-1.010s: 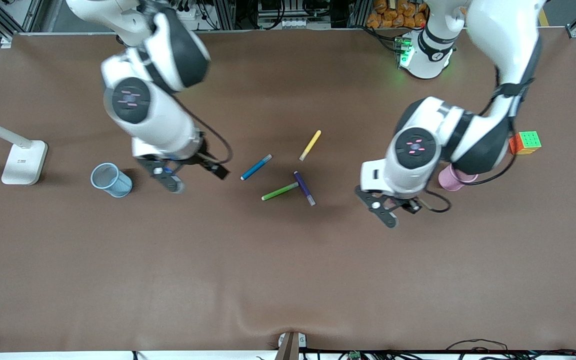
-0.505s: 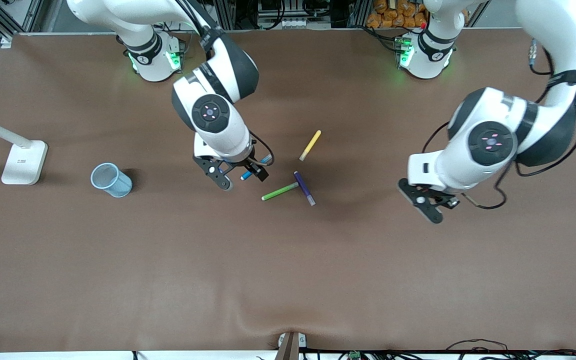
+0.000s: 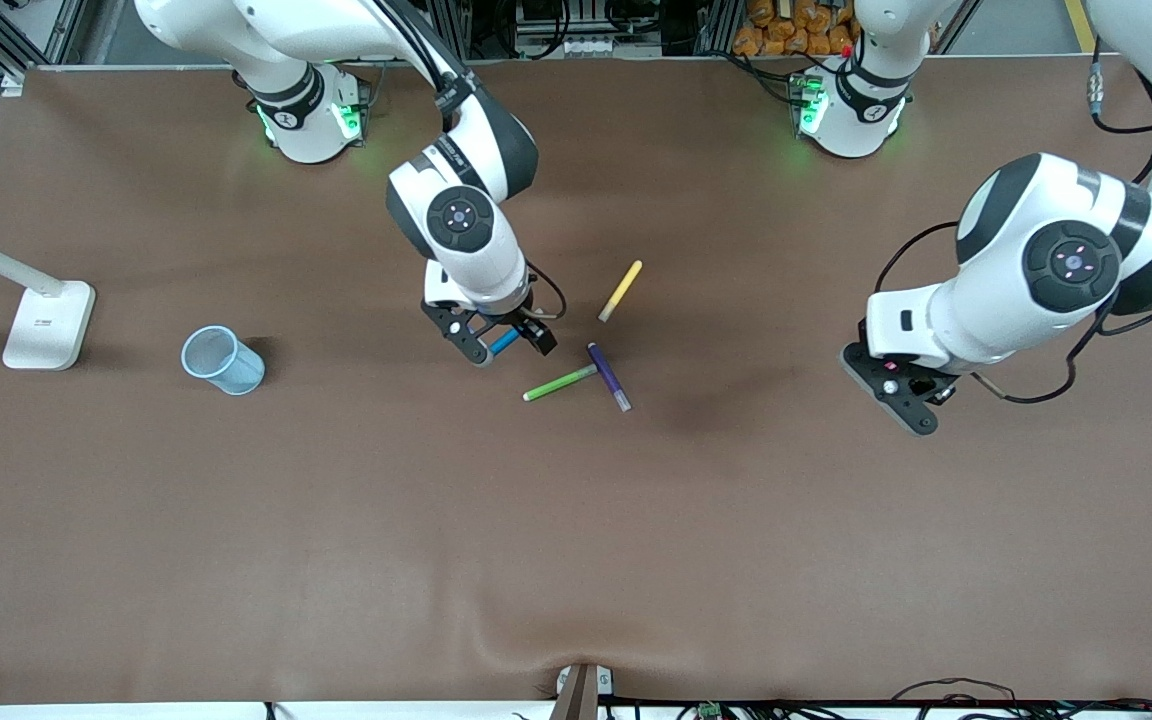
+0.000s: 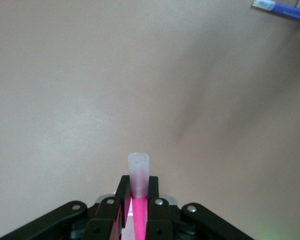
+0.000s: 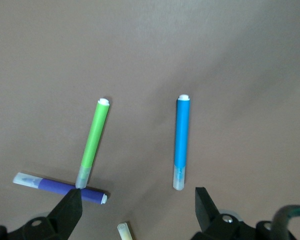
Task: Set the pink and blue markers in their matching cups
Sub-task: 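Lift the pink marker with the left gripper while the right gripper reaches markers, then carry the pink marker over the pink cup while the right gripper grasps blue marker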
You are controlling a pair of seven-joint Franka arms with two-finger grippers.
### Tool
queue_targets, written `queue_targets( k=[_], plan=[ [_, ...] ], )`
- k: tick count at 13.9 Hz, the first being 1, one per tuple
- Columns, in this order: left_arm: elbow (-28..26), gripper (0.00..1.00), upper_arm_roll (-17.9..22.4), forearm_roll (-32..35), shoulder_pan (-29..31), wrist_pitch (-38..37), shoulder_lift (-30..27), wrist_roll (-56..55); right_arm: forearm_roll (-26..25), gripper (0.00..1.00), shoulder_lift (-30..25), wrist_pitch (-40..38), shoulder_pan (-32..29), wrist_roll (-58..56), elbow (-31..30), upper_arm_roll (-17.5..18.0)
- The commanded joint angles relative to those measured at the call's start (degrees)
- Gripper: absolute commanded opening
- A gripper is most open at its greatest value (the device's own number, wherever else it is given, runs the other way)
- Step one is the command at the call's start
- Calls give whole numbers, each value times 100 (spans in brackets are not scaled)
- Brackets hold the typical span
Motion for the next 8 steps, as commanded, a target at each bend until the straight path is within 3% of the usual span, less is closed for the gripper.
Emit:
queue_targets(
  k=[1, 5, 8],
  plan=[
    [-463, 0, -494, -100, 748, 330, -157, 319, -15, 100, -27, 198, 102, 153, -239, -58],
    [-622, 0, -565, -135, 1013, 366, -121, 706, -15, 100, 26, 277, 111, 162, -502, -58],
    [-876, 0, -1099, -171, 1582, 375, -112, 741, -15, 100, 140, 689, 233, 162, -678, -58]
  ],
)
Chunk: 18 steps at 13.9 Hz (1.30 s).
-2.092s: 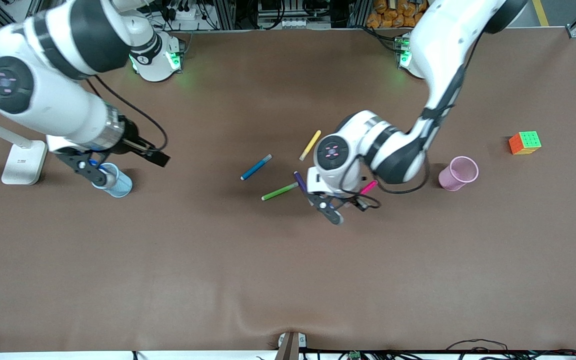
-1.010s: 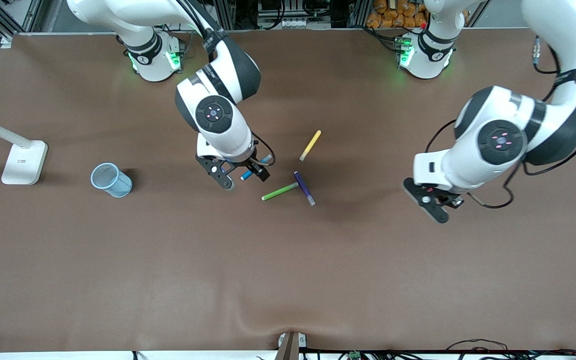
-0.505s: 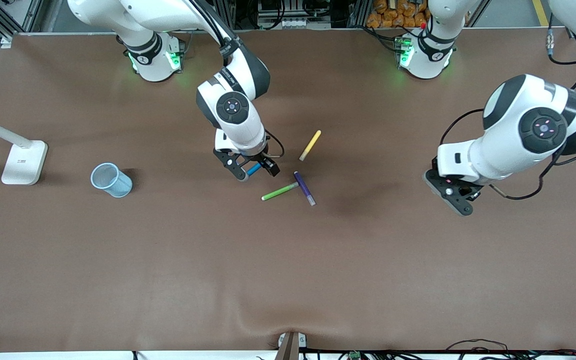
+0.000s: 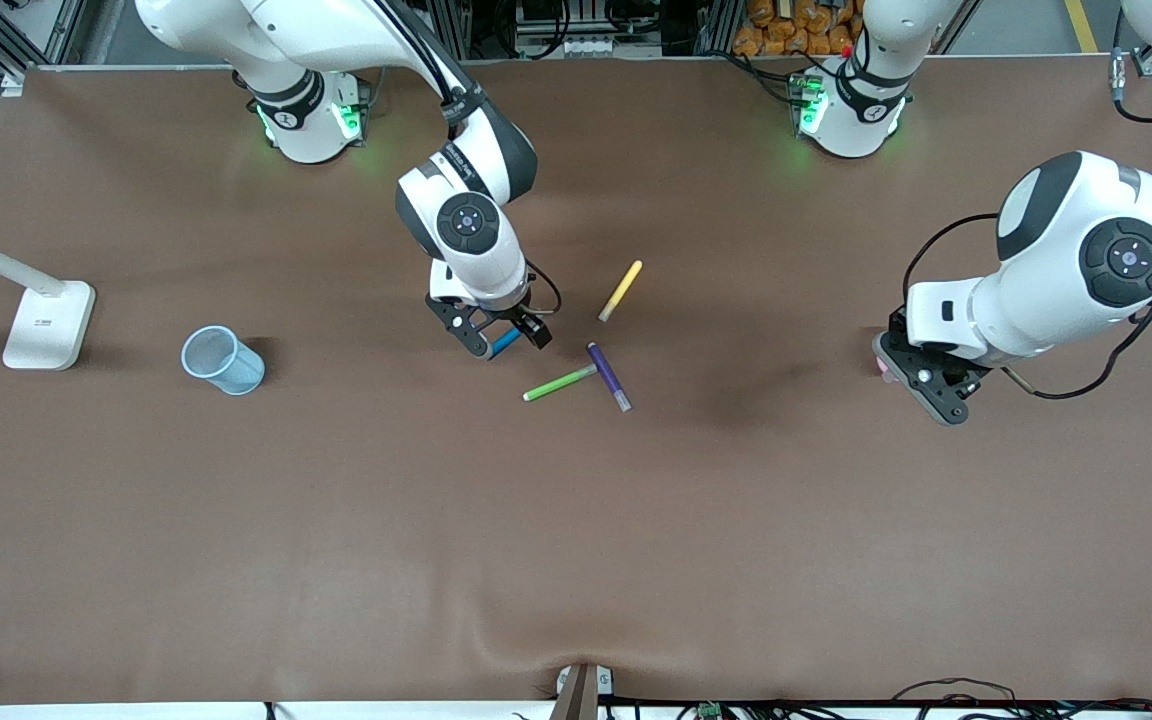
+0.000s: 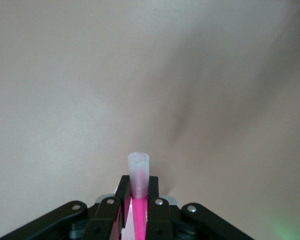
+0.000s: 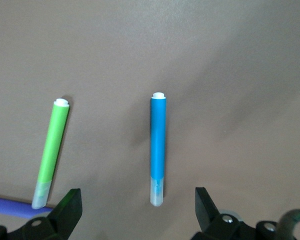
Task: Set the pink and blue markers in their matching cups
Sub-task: 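Carry the pink marker over the pink cup while the right gripper grasps blue marker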
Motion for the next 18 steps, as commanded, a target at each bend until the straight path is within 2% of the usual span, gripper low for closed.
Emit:
queue_targets(
  k=[1, 5, 7, 9, 11, 13, 14, 15, 18],
  plan=[
    [-376, 0, -735, -116, 877, 128, -108, 251, -15, 100, 139, 452, 217, 100, -182, -49],
    [-842, 0, -1466, -116, 2065, 391, 295, 919, -6, 98, 411, 524, 358, 294, -147, -49],
    [-992, 0, -1520, -116, 2234, 523, 427, 1051, 3, 82, 499, 507, 358, 294, -147, -49],
    [-1106, 0, -1512, -116, 2243, 655, 437, 1052, 20, 57, 544, 515, 385, 285, -112, -40],
    [-1343, 0, -1503, -116, 2286, 944, 550, 1095, 21, 49, 684, 542, 446, 285, -68, -49],
    [-1667, 0, -1468, -116, 2497, 1365, 691, 1358, 21, 31, 763, 542, 455, 285, 2, -40],
    [-1739, 0, -1468, -116, 2611, 1420, 718, 1429, 21, 13, 772, 533, 455, 276, 46, -48],
    [-1783, 0, -1468, -116, 2621, 1420, 718, 1456, 21, 0, 772, 516, 446, 276, 64, -49],
    [-1985, 0, -1459, -107, 2734, 1621, 718, 1596, 56, 0, 659, 219, 297, 241, 169, -49]
  ],
)
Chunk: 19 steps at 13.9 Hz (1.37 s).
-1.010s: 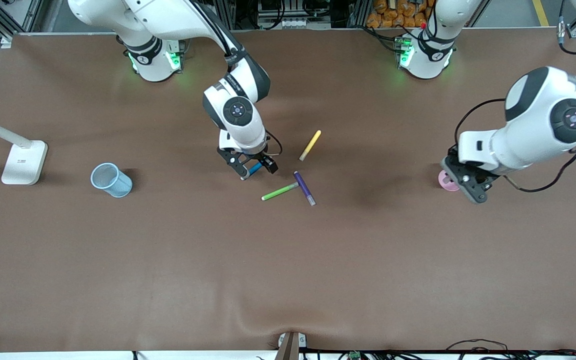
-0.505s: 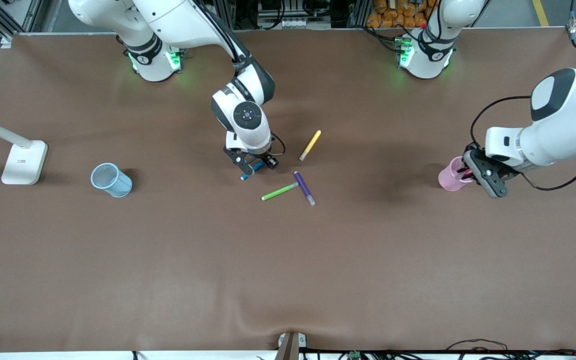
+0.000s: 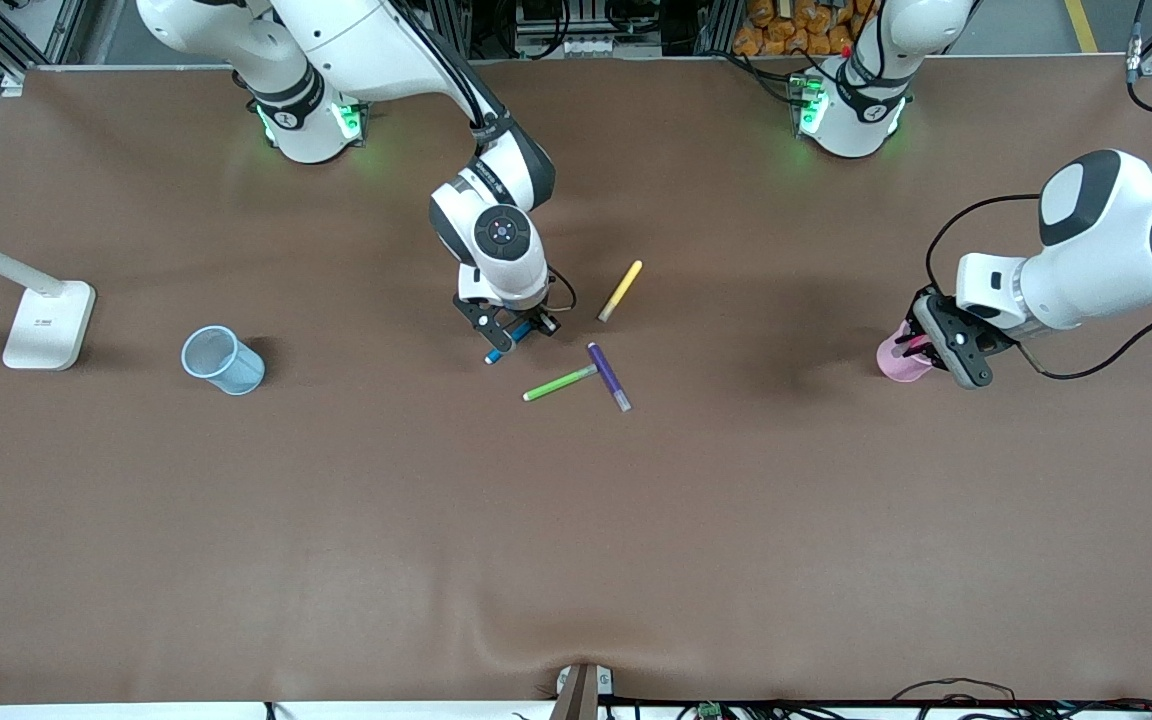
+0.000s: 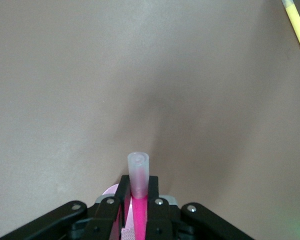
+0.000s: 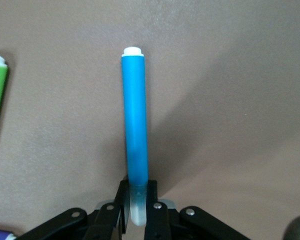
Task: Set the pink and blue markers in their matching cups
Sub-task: 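Carry the pink marker over the pink cup while the right gripper grasps blue marker, then drop the pink marker into the pink cup while the right gripper carries blue marker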
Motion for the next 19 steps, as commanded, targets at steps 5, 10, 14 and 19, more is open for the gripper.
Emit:
queue_targets(
  k=[5, 10, 14, 19],
  plan=[
    [-490, 0, -5, -34, 342, 538, -5, 414, 61, 0, -514, -2946, -883, -430, 1061, -17],
    [-490, 0, 198, -17, 369, 547, -5, 696, 378, 0, -1218, -4775, -2174, -2424, 1133, -44],
    [-498, 7, 399, -8, 369, 556, 4, 907, 299, 0, -1377, -5709, -3265, -3945, 1124, -70],
    [-463, 100, 435, -16, 369, 538, 12, 890, 185, 0, -1368, -6097, -4337, -5493, 1107, -88]
  ],
)
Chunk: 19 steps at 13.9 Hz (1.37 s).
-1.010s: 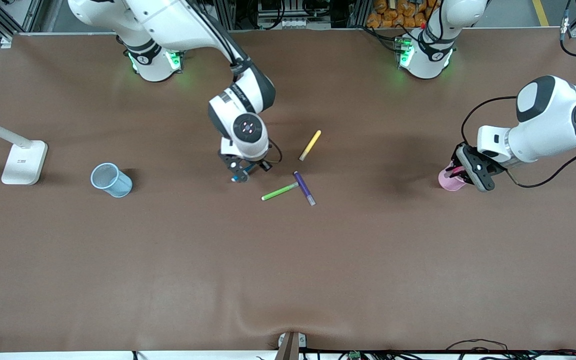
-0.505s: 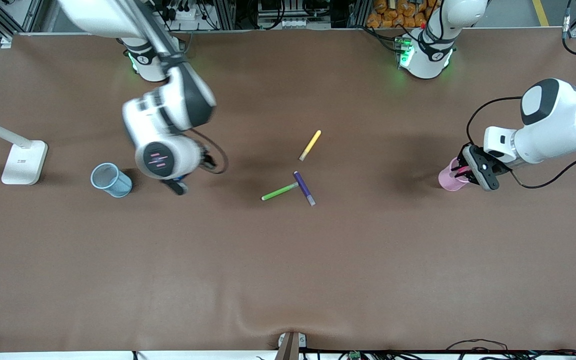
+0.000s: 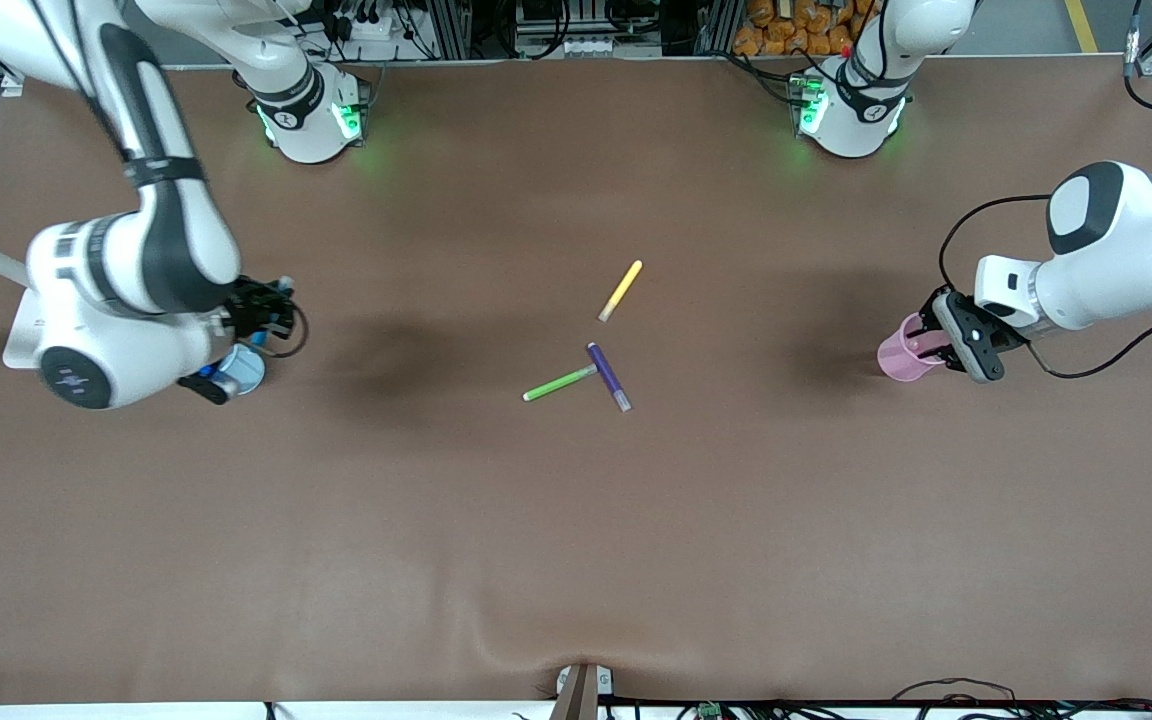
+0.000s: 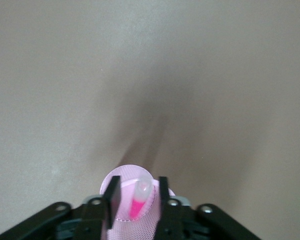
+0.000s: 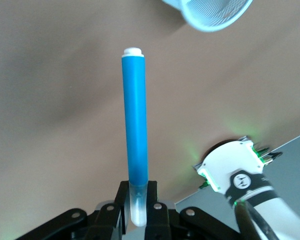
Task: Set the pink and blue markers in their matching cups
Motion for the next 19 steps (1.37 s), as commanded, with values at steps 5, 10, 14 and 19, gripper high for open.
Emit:
queue_targets(
  k=[5, 10, 14, 19],
  plan=[
    [158, 100, -83, -36, 61, -164, -75, -286, -80, 0, 24, -48, -1092, -1095, -131, 107],
    [721, 100, -513, -45, 52, -876, -84, -1174, 69, 0, 437, 57, -1506, -1446, -149, 116],
    [1511, 100, -681, -62, -158, -1622, -84, -1746, 306, 0, 762, 154, -1717, -1666, -140, 116],
    [2514, 100, -602, -80, -966, -2520, -84, -2501, 482, 49, 1008, 488, -1752, -1746, -96, 124]
  ],
)
